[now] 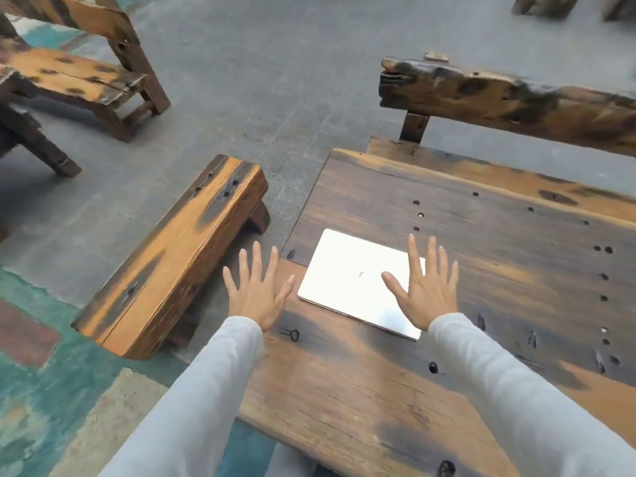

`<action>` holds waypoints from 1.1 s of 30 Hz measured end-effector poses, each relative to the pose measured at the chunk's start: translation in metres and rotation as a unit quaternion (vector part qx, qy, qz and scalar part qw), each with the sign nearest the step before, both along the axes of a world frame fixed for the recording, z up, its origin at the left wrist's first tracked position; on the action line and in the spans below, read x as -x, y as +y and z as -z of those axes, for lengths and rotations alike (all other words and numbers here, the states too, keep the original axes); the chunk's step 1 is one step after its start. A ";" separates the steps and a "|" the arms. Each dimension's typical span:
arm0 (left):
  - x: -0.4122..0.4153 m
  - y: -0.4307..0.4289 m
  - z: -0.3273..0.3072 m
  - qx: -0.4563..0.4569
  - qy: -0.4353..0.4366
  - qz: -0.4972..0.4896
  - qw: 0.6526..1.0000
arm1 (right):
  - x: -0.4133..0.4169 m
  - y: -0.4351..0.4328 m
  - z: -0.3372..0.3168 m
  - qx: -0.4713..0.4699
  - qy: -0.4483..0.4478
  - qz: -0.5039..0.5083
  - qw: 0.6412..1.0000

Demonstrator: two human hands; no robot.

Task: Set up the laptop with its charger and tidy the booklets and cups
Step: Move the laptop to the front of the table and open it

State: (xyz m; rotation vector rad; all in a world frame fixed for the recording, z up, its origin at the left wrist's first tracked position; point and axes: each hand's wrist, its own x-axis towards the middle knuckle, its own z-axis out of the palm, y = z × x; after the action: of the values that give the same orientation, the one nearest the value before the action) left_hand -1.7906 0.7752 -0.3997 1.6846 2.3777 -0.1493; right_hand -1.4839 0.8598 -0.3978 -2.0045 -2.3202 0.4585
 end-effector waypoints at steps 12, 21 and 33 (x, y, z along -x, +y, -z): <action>0.018 0.091 0.079 0.065 -0.125 0.182 0.973 | -0.011 0.017 0.077 0.121 0.044 0.145 0.981; 0.004 0.126 0.137 0.109 -0.207 0.086 0.969 | -0.041 0.028 0.126 0.178 0.107 0.203 0.957; -0.046 0.124 0.155 -0.006 -0.381 -0.142 0.914 | 0.008 0.036 0.149 0.132 0.253 0.429 0.857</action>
State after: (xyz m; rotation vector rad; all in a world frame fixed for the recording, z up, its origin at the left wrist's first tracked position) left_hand -1.7442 0.8988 -0.5546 1.0785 1.9572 0.4846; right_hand -1.4915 0.8958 -0.5467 -2.3671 -0.9546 1.0708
